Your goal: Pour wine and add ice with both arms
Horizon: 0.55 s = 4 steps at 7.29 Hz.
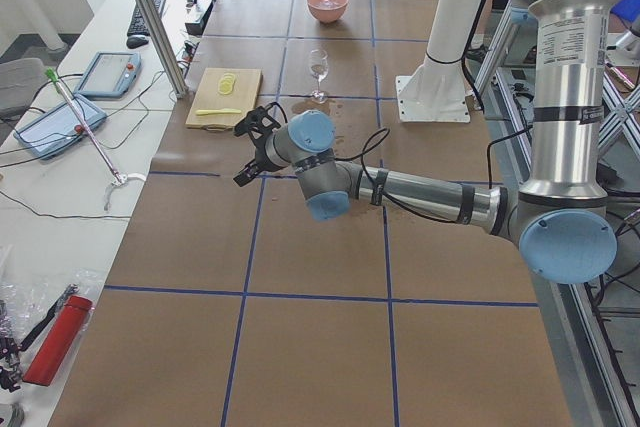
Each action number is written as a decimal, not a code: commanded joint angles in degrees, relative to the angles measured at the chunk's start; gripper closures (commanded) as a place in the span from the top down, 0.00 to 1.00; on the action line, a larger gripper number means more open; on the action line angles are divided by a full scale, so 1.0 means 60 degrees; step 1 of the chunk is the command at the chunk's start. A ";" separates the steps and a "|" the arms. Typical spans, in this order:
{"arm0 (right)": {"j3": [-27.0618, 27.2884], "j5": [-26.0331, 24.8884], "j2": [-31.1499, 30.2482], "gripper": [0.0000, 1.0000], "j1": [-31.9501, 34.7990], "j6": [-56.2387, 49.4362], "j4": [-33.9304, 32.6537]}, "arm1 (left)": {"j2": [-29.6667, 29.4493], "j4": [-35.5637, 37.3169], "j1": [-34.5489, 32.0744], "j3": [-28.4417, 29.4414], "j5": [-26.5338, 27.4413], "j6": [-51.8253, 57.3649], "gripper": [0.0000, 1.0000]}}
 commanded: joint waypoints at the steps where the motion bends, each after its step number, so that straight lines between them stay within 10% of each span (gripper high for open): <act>1: 0.0001 0.0001 -0.0033 1.00 -0.0001 0.0000 0.0003 | 0.0734 -0.1535 0.1924 -0.0544 0.2489 -0.1818 1.00; 4: 0.0001 0.0001 -0.0077 1.00 -0.0001 -0.0014 0.0018 | 0.1617 -0.2404 0.4998 -0.0943 0.6821 -0.3460 1.00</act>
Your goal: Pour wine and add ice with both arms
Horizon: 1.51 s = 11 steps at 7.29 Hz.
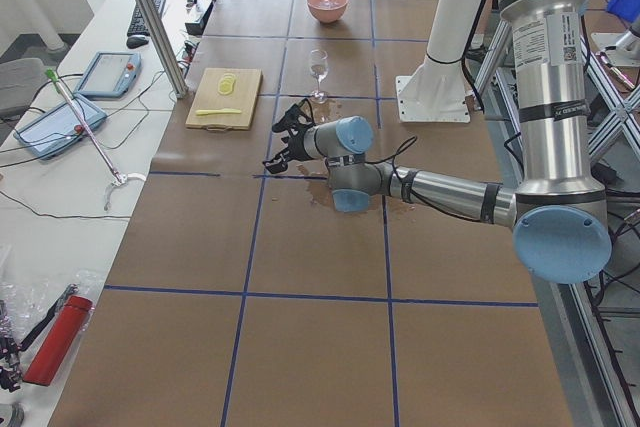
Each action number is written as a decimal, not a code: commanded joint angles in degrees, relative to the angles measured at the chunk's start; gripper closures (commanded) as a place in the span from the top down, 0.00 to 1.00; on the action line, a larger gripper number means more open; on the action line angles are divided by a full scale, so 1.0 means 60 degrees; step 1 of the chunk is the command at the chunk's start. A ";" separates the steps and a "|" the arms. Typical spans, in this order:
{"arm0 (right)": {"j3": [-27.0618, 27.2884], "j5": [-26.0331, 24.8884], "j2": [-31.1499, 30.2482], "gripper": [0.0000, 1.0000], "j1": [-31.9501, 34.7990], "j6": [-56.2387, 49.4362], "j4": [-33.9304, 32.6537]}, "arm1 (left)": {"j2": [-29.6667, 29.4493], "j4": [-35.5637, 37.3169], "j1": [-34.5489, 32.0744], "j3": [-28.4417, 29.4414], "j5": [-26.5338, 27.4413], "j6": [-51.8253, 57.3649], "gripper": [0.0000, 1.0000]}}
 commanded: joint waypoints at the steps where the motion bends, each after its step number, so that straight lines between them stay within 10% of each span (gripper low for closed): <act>1: 0.0000 0.0000 -0.0022 1.00 0.0000 -0.0002 0.0002 | 0.0410 -0.0467 0.2438 -0.0070 0.3337 -0.0900 1.00; 5: 0.0000 0.0000 -0.0037 1.00 0.0000 -0.0002 -0.0013 | 0.0485 -0.0630 0.6220 0.0003 0.8263 -0.1766 1.00; 11: -0.0015 -0.0015 -0.0037 1.00 0.0000 -0.0002 -0.0013 | 0.0354 -0.0688 0.7267 0.0837 0.9489 -0.2175 1.00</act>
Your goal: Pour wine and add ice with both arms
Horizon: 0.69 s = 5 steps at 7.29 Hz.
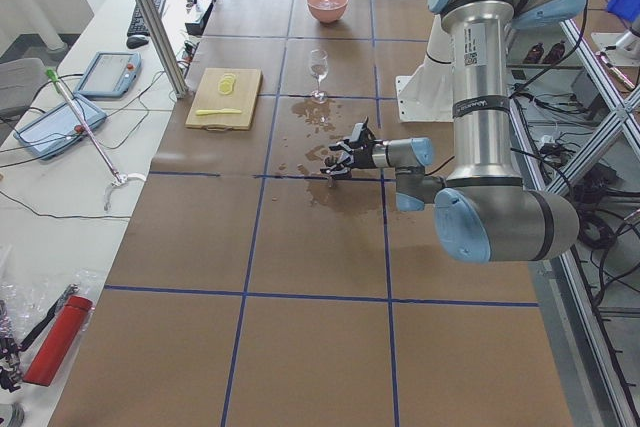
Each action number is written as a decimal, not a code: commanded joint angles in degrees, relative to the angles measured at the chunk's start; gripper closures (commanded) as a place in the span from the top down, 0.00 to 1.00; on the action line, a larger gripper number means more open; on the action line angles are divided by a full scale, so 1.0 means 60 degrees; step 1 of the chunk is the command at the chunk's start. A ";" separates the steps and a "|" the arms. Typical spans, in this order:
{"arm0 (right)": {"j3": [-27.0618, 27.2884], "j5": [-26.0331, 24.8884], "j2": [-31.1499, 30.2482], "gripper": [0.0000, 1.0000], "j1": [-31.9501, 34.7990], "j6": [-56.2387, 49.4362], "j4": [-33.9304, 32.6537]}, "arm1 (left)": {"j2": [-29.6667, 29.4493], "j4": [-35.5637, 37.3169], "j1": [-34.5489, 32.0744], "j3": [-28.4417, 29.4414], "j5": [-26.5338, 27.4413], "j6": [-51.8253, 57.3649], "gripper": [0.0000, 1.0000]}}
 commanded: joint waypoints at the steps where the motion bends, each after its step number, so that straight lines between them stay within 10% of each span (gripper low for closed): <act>1: -0.0015 0.0000 0.0000 1.00 0.0000 0.0000 0.0000 | -0.0112 -0.0011 0.0238 0.0440 0.0161 -0.0388 1.00; 5: -0.0015 0.0000 0.0000 1.00 0.0000 0.0000 0.0000 | -0.1121 -0.0011 0.0458 0.1802 0.0849 -0.0874 1.00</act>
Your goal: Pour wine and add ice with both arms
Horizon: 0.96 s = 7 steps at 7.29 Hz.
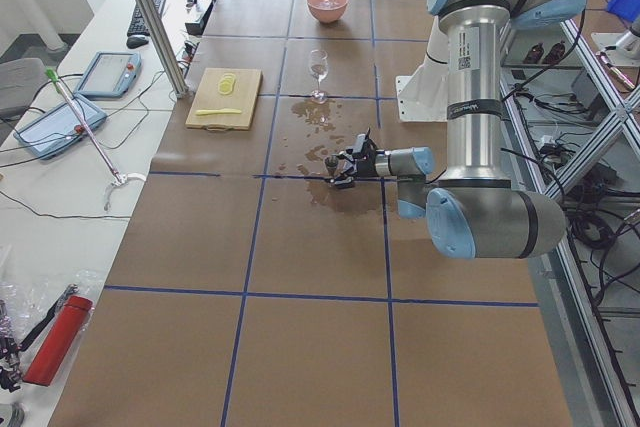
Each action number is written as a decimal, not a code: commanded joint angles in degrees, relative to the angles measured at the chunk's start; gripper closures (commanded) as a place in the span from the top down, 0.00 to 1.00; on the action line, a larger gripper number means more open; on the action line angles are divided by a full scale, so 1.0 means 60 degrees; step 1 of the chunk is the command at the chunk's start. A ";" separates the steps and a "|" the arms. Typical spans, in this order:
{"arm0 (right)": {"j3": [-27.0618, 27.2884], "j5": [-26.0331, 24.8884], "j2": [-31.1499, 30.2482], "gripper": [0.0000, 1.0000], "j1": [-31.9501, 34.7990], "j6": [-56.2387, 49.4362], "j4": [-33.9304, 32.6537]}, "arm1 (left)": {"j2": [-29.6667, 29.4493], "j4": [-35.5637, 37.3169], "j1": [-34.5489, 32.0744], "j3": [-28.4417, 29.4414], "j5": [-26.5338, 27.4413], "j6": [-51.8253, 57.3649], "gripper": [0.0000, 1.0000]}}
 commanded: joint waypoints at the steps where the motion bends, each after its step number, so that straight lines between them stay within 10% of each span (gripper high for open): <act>1: -0.0001 0.0000 0.0000 1.00 0.0000 0.0000 0.0000 | -0.0365 -0.0002 0.0074 0.0504 0.0276 -0.0159 0.98; 7: 0.0014 0.0000 0.0000 1.00 0.0000 0.0015 0.0000 | -0.0277 -0.0090 0.0074 0.0504 0.0392 -0.0159 0.53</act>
